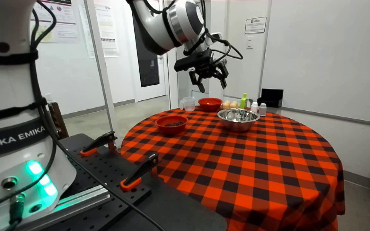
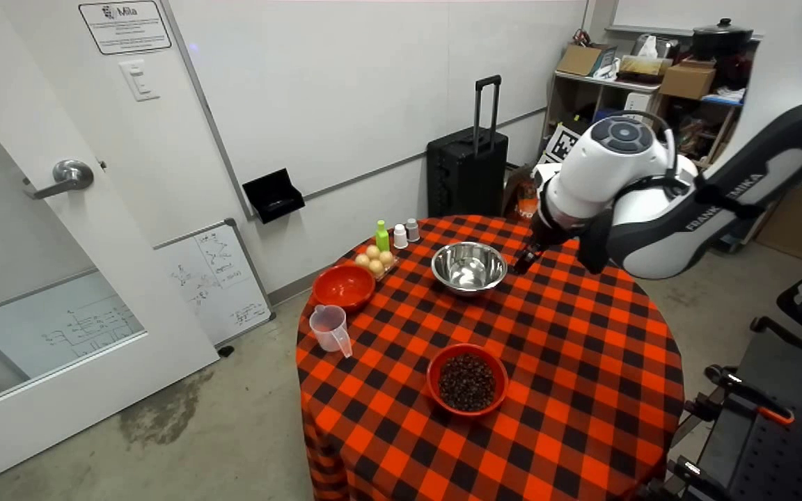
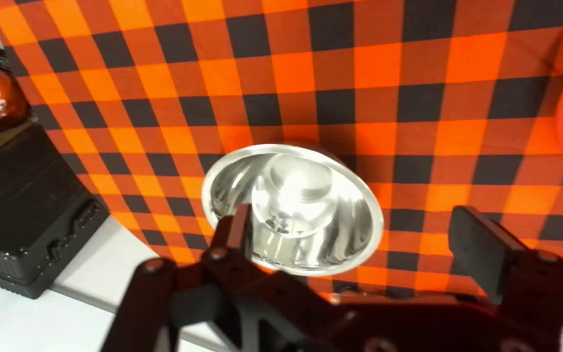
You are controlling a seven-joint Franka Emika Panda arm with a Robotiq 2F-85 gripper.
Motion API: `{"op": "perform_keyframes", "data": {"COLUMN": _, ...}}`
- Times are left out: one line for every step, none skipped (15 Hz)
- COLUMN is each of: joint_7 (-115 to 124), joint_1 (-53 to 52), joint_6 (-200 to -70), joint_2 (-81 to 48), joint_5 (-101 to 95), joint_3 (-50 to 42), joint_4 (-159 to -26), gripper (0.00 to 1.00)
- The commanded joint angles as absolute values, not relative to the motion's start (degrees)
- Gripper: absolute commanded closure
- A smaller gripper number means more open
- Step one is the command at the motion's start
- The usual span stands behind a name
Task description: Pour the contents from the silver dish into the orange bowl closest to you
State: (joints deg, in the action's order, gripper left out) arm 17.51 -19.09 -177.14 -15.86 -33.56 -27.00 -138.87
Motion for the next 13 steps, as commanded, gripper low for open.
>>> {"op": "perform_keyframes", "data": {"joint_7": 15.1, "joint_1": -19.8, "joint_6": -178.3, "joint_2": -1.6, "joint_5": -37.4, "joint_3": -27.3, "joint_4": -152.4, "gripper": 0.0}}
{"op": "perform_keyframes", "data": {"joint_7": 14.3, "joint_1": -19.9, "joint_6": -174.8, "joint_2": 1.5, "joint_5": -37.1, "joint_3": -26.4, "joint_4": -154.8, "gripper": 0.0}}
{"op": "perform_keyframes", "data": {"joint_7": 14.9, "joint_1": -20.7, "joint_6": -171.6, "joint_2": 4.7, "joint_5": -38.0, "joint_3": -26.7, "joint_4": -156.8, "gripper": 0.0}}
{"op": "perform_keyframes", "data": {"joint_7": 15.5, "joint_1": -21.2, "joint_6": -166.9, "joint_2": 7.8, "joint_5": -38.4, "joint_3": -26.2, "joint_4": -158.2, "gripper": 0.0}}
{"op": "perform_keyframes", "data": {"joint_7": 16.1, "joint_1": -21.5, "joint_6": -162.8, "joint_2": 10.9, "joint_5": -38.2, "joint_3": -25.4, "joint_4": -159.9, "gripper": 0.0}}
{"op": "perform_keyframes", "data": {"joint_7": 17.5, "joint_1": -21.5, "joint_6": -157.6, "joint_2": 14.1, "joint_5": -38.3, "joint_3": -24.0, "joint_4": -161.0, "gripper": 0.0}}
{"op": "perform_keyframes", "data": {"joint_7": 15.4, "joint_1": -24.6, "joint_6": -153.2, "joint_2": 12.7, "joint_5": -32.7, "joint_3": -23.5, "joint_4": -157.2, "gripper": 0.0}}
{"op": "perform_keyframes", "data": {"joint_7": 16.4, "joint_1": -21.8, "joint_6": -160.2, "joint_2": 8.7, "joint_5": -36.1, "joint_3": -24.4, "joint_4": -158.0, "gripper": 0.0}}
{"op": "perform_keyframes", "data": {"joint_7": 16.3, "joint_1": -22.9, "joint_6": -156.8, "joint_2": 10.9, "joint_5": -34.9, "joint_3": -23.9, "joint_4": -157.9, "gripper": 0.0}}
{"op": "perform_keyframes", "data": {"joint_7": 16.3, "joint_1": -23.8, "joint_6": -155.1, "joint_2": 12.1, "joint_5": -34.2, "joint_3": -23.6, "joint_4": -157.7, "gripper": 0.0}}
{"op": "perform_keyframes", "data": {"joint_7": 16.3, "joint_1": -24.2, "joint_6": -154.5, "joint_2": 12.5, "joint_5": -33.8, "joint_3": -23.5, "joint_4": -157.5, "gripper": 0.0}}
{"op": "perform_keyframes", "data": {"joint_7": 16.3, "joint_1": -24.3, "joint_6": -154.4, "joint_2": 12.5, "joint_5": -33.7, "joint_3": -23.5, "joint_4": -157.5, "gripper": 0.0}}
{"op": "perform_keyframes", "data": {"joint_7": 16.3, "joint_1": -24.3, "joint_6": -154.4, "joint_2": 12.5, "joint_5": -33.7, "joint_3": -23.5, "joint_4": -157.5, "gripper": 0.0}}
